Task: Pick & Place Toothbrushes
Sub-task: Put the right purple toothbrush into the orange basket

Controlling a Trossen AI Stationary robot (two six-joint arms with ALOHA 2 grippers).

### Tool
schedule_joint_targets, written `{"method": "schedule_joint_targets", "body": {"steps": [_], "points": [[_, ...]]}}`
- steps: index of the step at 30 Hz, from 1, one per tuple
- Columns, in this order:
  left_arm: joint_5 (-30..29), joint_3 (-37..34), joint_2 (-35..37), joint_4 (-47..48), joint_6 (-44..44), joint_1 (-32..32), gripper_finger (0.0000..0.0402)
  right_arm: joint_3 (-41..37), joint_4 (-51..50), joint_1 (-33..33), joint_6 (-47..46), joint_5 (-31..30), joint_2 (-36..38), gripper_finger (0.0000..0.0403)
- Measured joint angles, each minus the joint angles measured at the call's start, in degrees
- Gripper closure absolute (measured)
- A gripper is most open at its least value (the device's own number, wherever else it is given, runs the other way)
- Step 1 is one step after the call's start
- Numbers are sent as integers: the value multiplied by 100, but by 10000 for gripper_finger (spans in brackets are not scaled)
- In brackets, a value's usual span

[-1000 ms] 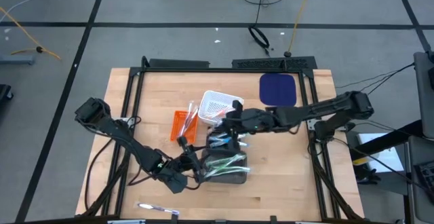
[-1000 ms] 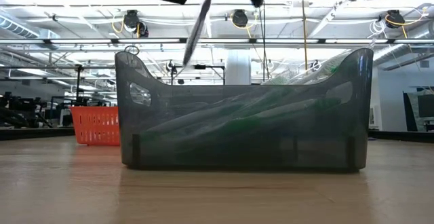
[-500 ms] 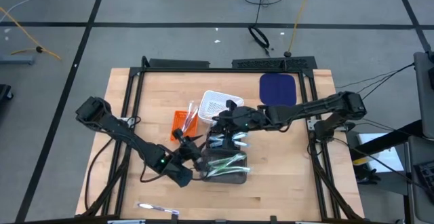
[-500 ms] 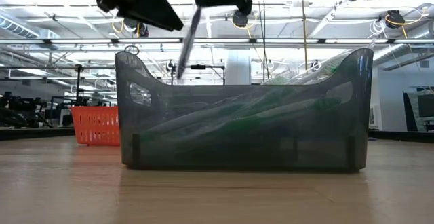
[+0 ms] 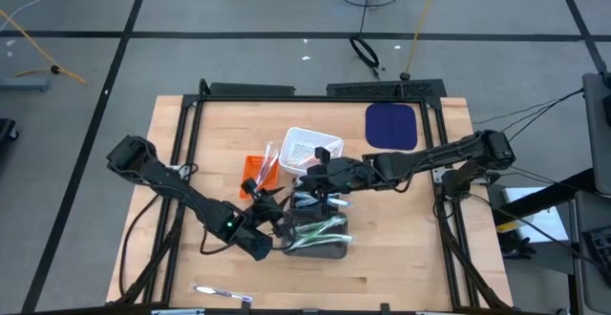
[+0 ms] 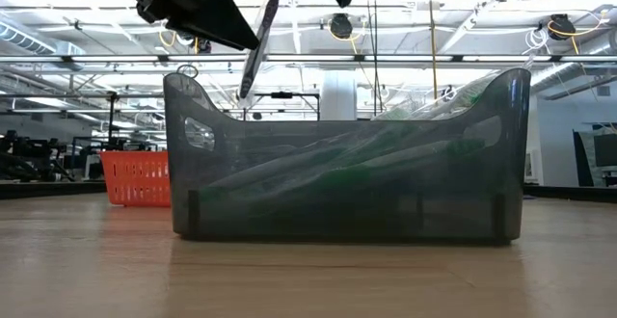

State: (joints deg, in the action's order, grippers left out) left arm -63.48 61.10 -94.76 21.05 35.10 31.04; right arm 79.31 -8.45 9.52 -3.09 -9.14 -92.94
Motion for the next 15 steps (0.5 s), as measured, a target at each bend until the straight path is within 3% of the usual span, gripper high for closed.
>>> {"method": "schedule_joint_targets", "body": {"steps": [15], "points": [[108,0,2,-102,51,-360,268,0,3,210,267,-131,1,395]]}}
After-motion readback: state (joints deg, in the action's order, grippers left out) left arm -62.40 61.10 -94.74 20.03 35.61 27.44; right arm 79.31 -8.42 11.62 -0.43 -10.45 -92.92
